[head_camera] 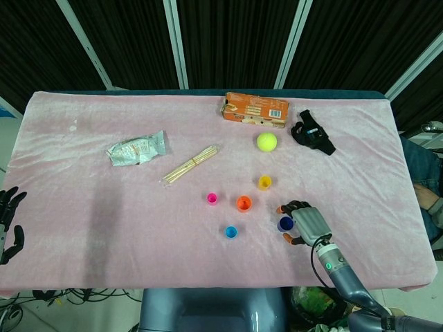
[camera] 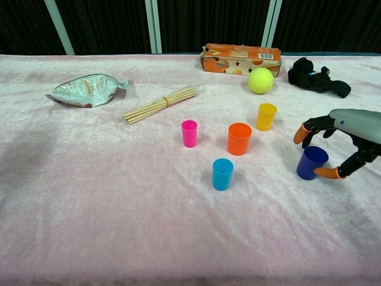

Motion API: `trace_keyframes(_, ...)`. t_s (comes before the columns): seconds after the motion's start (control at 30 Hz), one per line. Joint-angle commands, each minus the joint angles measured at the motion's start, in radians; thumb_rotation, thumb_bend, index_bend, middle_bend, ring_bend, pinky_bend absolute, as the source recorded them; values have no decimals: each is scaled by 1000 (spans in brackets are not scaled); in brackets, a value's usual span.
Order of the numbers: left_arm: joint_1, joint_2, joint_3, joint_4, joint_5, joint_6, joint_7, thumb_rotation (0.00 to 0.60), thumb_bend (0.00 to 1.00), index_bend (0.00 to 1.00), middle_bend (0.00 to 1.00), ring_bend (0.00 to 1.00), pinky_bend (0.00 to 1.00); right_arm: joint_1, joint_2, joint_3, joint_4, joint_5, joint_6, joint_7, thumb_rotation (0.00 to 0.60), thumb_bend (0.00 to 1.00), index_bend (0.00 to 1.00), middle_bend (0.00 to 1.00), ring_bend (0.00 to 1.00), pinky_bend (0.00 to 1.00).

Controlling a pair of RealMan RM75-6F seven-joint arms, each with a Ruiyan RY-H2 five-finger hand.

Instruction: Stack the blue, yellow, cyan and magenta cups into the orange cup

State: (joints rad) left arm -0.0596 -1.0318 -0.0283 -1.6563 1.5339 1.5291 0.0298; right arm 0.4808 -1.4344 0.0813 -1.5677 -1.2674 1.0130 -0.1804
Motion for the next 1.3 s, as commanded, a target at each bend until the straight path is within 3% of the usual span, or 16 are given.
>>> trace_keyframes(0.03,1,0,0,0,0,0,1,600,707,97,37,0,6,0,-1,-1,3,3,-2,3,600,220,330,321,189,204)
trace_keyframes(0.5,1,0,0,1,1,3,14,600,707,96,37,0,6,7,-16,1,31,13,-10,3,600,260,403,433,235,204)
trace_keyframes(0.7,0,-1,-1,2,2,1,15,600,707,96,37,0,6,8,-26,15,50,9,9,12,600,316,492,499,287,212)
trace_keyframes(0.93,0,-1,-1,-1,3,2,16,600,707,96,37,0,6,57,60,55,-26,19,-31,-34,600,326,506,506,291,212)
trace_keyframes(1.13,-1,-1,-1,-2,1,-2,19,600,707,96,37,0,6,142,152,105,-129,113,-113,-163,600,325,515,507,291,210)
trace_keyframes(1.3,-1,0,-1,-3,1,-1,20,600,707,96,37,0,6,217,156,148,-166,225,-158,-220,600,326,514,502,291,210)
